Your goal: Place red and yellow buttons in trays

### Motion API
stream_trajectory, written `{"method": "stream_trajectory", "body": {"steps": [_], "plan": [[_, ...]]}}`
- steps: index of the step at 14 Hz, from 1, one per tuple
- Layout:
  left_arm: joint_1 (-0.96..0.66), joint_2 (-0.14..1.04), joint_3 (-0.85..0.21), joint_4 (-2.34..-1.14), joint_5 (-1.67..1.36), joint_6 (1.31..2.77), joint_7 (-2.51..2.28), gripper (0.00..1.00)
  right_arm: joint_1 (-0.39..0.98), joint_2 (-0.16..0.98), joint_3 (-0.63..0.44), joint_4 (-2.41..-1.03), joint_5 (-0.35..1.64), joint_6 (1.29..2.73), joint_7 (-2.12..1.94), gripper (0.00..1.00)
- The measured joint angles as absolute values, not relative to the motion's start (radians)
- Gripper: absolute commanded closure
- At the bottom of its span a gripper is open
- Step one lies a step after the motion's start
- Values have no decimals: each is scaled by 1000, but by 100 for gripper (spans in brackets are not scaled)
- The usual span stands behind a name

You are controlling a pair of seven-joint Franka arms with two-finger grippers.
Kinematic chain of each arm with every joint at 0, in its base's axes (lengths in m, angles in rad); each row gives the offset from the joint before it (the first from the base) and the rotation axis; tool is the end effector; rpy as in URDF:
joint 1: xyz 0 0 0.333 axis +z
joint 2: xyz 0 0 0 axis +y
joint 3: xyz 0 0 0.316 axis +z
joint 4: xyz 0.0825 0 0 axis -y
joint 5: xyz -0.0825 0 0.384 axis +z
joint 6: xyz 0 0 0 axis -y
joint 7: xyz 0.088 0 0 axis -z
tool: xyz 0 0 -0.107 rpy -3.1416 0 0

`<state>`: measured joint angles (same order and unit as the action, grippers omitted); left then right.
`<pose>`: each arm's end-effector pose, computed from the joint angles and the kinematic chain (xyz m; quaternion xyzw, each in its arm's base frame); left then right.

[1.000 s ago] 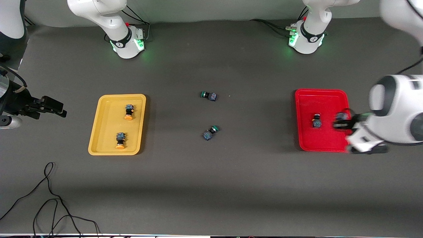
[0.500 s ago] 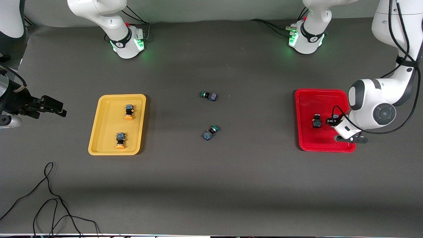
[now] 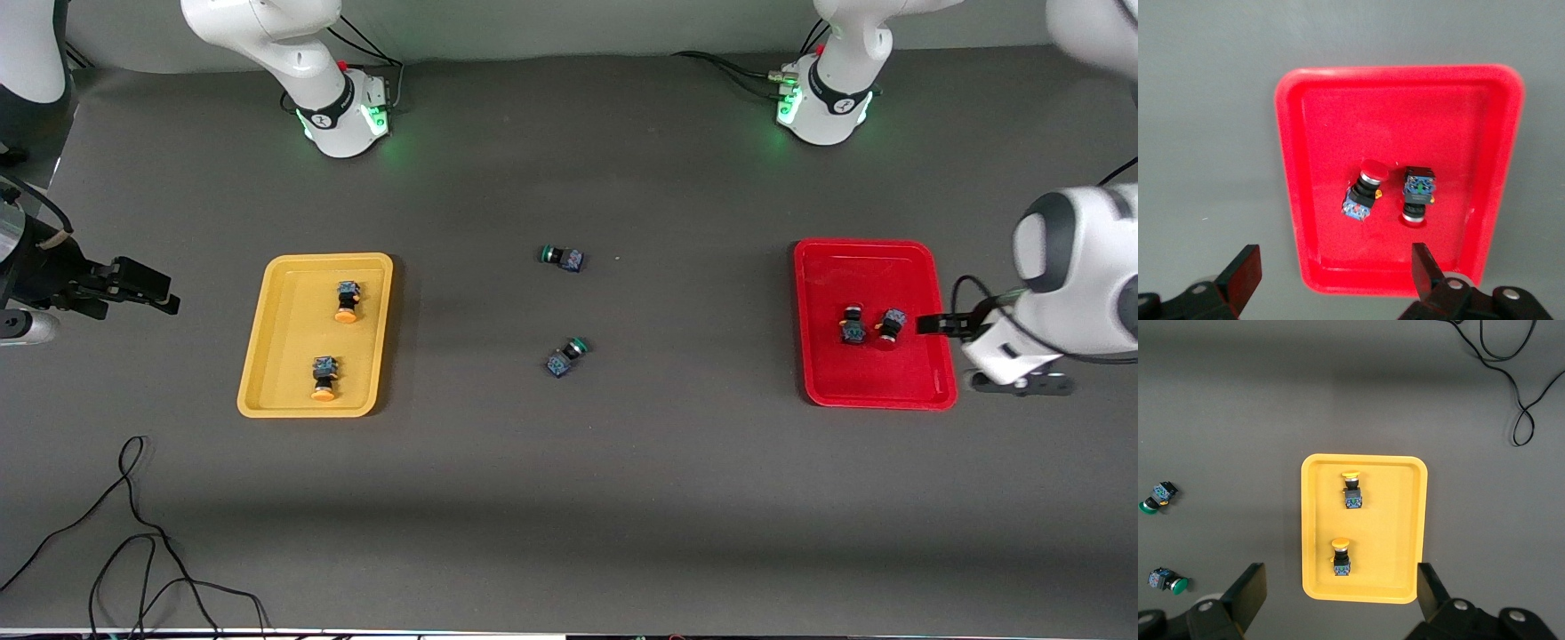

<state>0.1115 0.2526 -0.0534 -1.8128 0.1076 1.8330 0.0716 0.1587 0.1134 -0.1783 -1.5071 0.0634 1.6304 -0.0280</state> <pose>0.5956 0.0450 0.3848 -0.9920 0.0265 0.1181 0.0357 0.5941 0.0007 0.5959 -0.9997 -0.0031 -0.0064 0.0215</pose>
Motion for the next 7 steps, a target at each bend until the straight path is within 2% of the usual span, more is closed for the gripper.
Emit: {"method": "stream_trajectory", "body": {"steps": [7], "plan": [[105,8,-84,-1775,10,1643,83,0,159,114,-178,-1508,63,1630,-28,0]]}}
